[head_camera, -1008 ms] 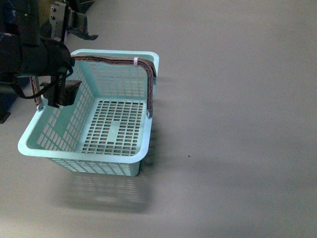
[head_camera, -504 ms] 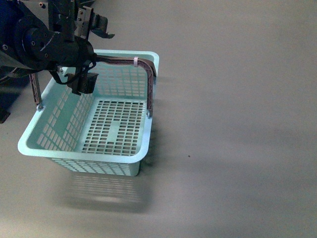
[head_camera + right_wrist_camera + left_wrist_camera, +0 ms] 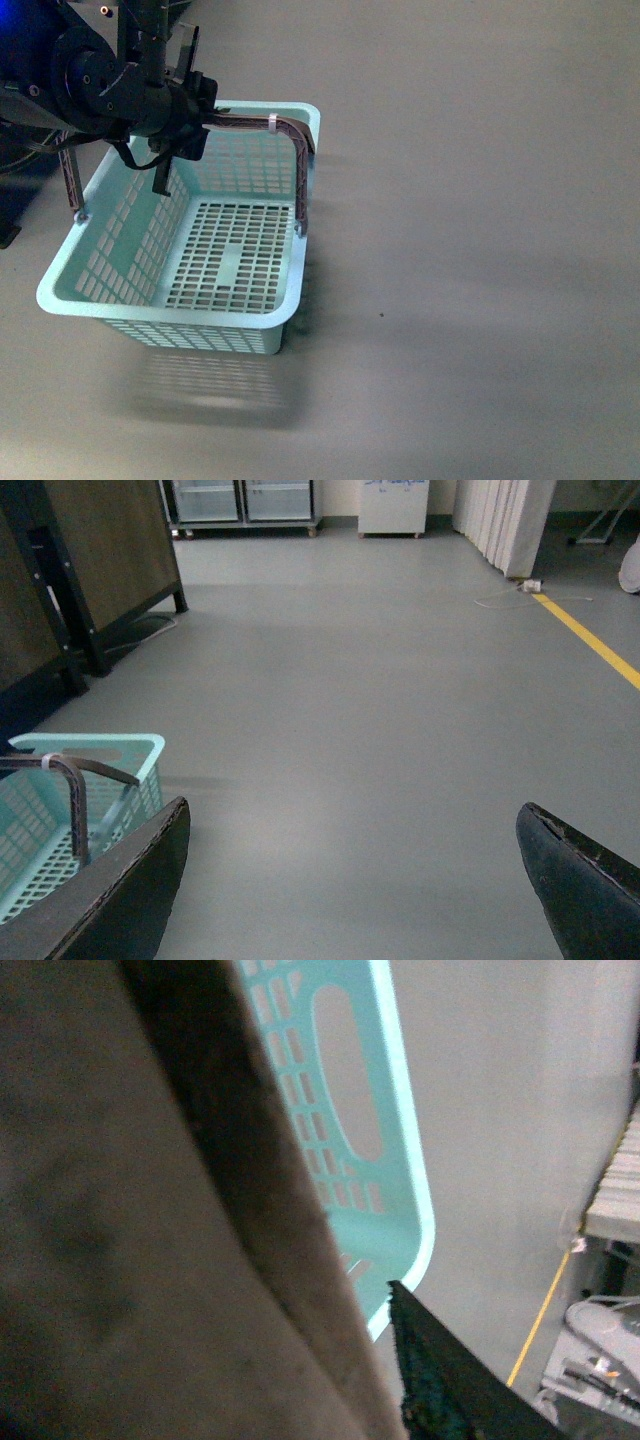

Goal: Pick lemon and mango into basket

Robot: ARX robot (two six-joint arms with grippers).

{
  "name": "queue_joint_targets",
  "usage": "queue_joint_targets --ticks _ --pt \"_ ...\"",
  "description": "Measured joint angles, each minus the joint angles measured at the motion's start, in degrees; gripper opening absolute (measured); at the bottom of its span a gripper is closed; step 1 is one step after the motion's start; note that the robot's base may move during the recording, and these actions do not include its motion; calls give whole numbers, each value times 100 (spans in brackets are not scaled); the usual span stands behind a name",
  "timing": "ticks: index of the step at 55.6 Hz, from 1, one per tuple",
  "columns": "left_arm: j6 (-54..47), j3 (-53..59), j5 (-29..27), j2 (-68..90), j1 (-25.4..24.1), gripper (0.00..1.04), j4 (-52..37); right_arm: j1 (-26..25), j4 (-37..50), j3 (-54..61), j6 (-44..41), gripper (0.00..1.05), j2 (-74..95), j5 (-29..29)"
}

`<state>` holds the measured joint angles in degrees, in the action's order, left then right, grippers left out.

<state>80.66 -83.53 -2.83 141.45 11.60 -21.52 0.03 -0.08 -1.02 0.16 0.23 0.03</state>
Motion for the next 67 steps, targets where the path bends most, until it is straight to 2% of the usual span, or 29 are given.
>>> queue_joint_targets --ticks 8,22,35,48,55,67 --pt "356 68 28 -90 -4 4 9 0 0 0 0 96 0 0" --pt "750 1213 70 -811 -26 5 -509 0 0 0 -2 96 0 0" --pt "1231 2758 120 -2911 -76 5 -496 0 0 0 0 96 0 0" --pt "1517 3622 -11 -5250 -247 5 247 0 0 0 0 96 0 0" --pt "1545 3886 -214 -6631 -291 5 1139 0 0 0 0 96 0 0" --pt "1668 3987 -472 -7890 37 5 2138 0 0 0 0 96 0 0"
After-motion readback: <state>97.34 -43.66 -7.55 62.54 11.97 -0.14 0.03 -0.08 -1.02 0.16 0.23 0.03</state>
